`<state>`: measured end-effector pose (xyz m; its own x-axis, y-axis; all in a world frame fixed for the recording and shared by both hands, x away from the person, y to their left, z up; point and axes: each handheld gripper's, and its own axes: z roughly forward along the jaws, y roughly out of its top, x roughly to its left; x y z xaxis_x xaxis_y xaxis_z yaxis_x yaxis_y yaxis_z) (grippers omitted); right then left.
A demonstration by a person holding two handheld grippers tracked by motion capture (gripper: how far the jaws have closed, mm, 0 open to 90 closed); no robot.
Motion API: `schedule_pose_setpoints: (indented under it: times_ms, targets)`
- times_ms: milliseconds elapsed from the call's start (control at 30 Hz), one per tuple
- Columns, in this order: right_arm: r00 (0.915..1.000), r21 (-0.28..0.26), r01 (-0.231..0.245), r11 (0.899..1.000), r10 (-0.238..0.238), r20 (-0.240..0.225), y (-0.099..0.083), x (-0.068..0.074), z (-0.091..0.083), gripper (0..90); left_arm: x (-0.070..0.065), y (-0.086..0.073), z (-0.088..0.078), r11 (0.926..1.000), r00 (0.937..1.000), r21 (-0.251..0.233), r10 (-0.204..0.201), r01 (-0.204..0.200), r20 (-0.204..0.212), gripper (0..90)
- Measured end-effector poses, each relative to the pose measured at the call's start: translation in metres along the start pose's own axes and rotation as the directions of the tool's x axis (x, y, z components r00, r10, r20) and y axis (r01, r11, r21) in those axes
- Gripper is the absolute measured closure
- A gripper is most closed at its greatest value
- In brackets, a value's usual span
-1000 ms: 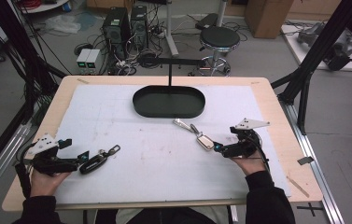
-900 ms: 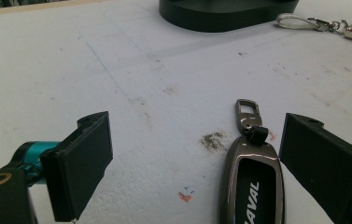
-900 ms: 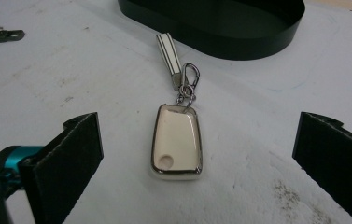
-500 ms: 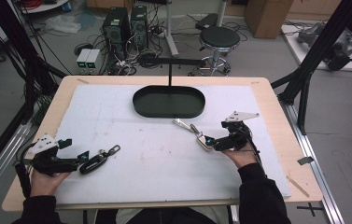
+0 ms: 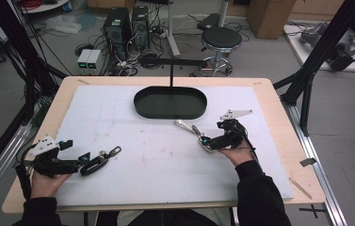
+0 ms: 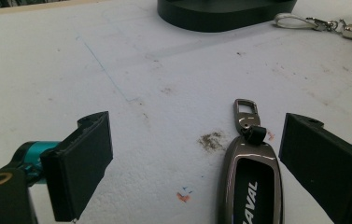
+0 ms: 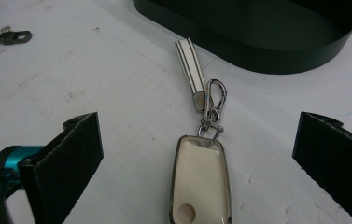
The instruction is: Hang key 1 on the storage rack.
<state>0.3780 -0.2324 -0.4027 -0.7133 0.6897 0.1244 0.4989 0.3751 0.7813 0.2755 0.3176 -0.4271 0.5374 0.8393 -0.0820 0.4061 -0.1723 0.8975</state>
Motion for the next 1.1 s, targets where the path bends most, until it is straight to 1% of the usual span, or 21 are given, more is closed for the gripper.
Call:
schedule_pose_setpoints:
  times_ms: [67, 133, 167, 233, 267, 300, 333, 367, 400, 433, 600, 700, 767, 900, 967, 1000, 1100]
  targets:
    - [1.0, 0.006, 0.003, 1.0, -0.003, -0.001, 0.003, 0.0, 0.002, 0.9, 0.0, 0.0, 0.0, 1.0, 1.0, 0.0, 0.0, 0.0, 0.0, 10.2]
    - [0.9999, 0.013, 0.015, 1.0, -0.015, -0.006, 0.009, 0.003, 0.006, 0.9, 0.0, 0.0, 0.0, 1.0, 1.0, -0.003, 0.003, -0.003, -0.002, 10.2]
    - [0.9999, 0.013, 0.015, 1.0, -0.015, -0.006, 0.009, 0.003, 0.006, 0.9, 0.0, 0.0, 0.0, 1.0, 1.0, -0.003, 0.003, -0.003, -0.002, 10.2]
    - [0.9997, 0.017, 0.023, 1.0, -0.023, -0.008, 0.013, 0.004, 0.008, 0.9, 0.0, 0.0, -0.001, 0.9999, 1.0, -0.011, 0.007, -0.007, -0.005, 10.2]
    - [0.9992, 0.021, 0.022, 1.0, -0.021, -0.034, 0.017, 0.006, 0.012, 0.9, 0.0, 0.0, -0.001, 0.9999, 1.0, -0.012, 0.007, -0.007, -0.006, 10.2]
    - [0.9992, 0.021, 0.022, 1.0, -0.021, -0.034, 0.017, 0.006, 0.012, 0.9, 0.0, 0.0, -0.001, 0.9999, 0.9999, -0.013, 0.008, -0.008, -0.007, 10.2]
    - [0.9988, 0.034, 0.027, 0.999, -0.025, -0.042, 0.02, 0.007, 0.016, 1.0, 0.0, 0.0, -0.001, 0.9999, 0.9999, -0.014, 0.009, -0.009, -0.009, 10.2]
    - [0.9988, 0.034, 0.027, 0.999, -0.025, -0.042, 0.02, 0.007, 0.016, 1.0, -0.001, 0.0, -0.001, 0.9998, 0.9999, -0.014, 0.009, -0.01, -0.009, 10.2]
    - [0.9986, 0.042, 0.028, 0.999, -0.026, -0.045, 0.023, 0.007, 0.021, 0.9, 0.0, 0.0, -0.001, 0.9998, 0.9999, -0.015, 0.011, -0.012, -0.011, 10.2]
    - [0.9986, 0.042, 0.028, 0.999, -0.026, -0.045, 0.023, 0.007, 0.021, 0.9, -0.001, 0.0, -0.001, 0.9998, 0.9999, -0.017, 0.012, -0.012, -0.011, 10.2]
    - [0.9986, 0.066, 0.032, 0.997, -0.029, -0.044, 0.028, 0.006, 0.033, 1.0, -0.001, 0.0, -0.002, 0.9997, 0.9998, -0.022, 0.011, -0.011, -0.014, 10.2]
    - [0.9985, 0.074, 0.035, 0.997, -0.031, -0.046, 0.029, 0.006, 0.038, 1.0, 0.0, 0.0, -0.002, 0.9997, 0.9998, -0.023, 0.01, -0.01, -0.015, 10.2]
    - [0.9982, 0.092, 0.038, 0.995, -0.034, -0.05, 0.032, 0.006, 0.042, 1.0, -0.001, 0.0, -0.002, 0.9997, 0.9998, -0.022, 0.011, -0.011, -0.016, 10.2]
    - [0.9966, 0.113, 0.062, 0.992, -0.055, -0.061, 0.038, 0.011, 0.049, 1.1, -0.001, 0.0, -0.001, 0.9998, 0.9999, -0.018, 0.011, -0.011, -0.013, 10.2]
    - [0.9958, 0.133, 0.077, 0.988, -0.07, -0.059, 0.041, 0.012, 0.054, 1.5, 0.0, 0.0, -0.001, 0.9998, 0.9998, -0.018, 0.011, -0.011, -0.014, 10.3]
    - [0.9955, 0.152, 0.08, 0.985, -0.071, -0.062, 0.043, 0.012, 0.058, 1.5, 0.0, 0.0, -0.001, 0.9998, 0.9999, -0.02, 0.01, -0.01, -0.013, 10.2]
    - [0.9955, 0.173, 0.077, 0.982, -0.066, -0.068, 0.048, 0.013, 0.065, 1.5, -0.001, 0.0, -0.002, 0.9997, 0.9999, -0.022, 0.01, -0.01, -0.011, 10.2]
